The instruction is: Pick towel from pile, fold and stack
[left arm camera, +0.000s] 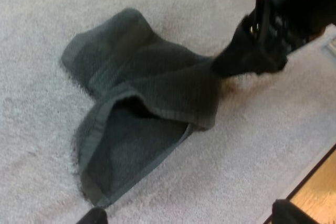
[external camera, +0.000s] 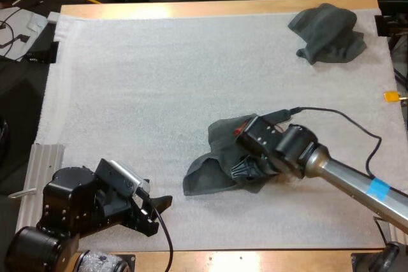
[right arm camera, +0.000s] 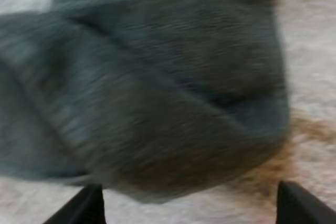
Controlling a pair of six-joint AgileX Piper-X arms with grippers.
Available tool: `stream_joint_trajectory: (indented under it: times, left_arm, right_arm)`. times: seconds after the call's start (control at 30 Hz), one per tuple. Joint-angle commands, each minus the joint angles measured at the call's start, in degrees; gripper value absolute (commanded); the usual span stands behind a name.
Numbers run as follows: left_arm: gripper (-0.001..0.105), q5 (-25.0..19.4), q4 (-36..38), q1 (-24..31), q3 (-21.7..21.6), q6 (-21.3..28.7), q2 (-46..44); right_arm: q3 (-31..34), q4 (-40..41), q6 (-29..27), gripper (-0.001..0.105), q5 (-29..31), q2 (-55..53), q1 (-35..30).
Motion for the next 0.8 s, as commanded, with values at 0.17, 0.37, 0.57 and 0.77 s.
stream_joint_trajectory:
  times: [0.17,0.37,0.57,0.77]
  left_arm:
    - [0.061,0.2,0.3,-0.3,1.1,0.2,-0.1]
    - [0.061,0.0,0.4,-0.4,2.5,0.2,0.2]
    - [0.061,-0.1,0.7,-0.3,3.1,0.2,0.4]
    - [0.061,-0.2,1.4,-0.3,2.9,0.2,0.3]
  right_arm:
    - [5.7,-3.2,0.3,0.063,-3.6,-1.7,0.8]
    - [12.4,-12.0,3.7,0.061,-7.3,-2.6,3.7]
    - [15.4,-17.0,6.2,0.055,-7.8,-2.2,5.1]
    - [16.6,-20.4,8.5,0.055,-7.7,0.9,5.8]
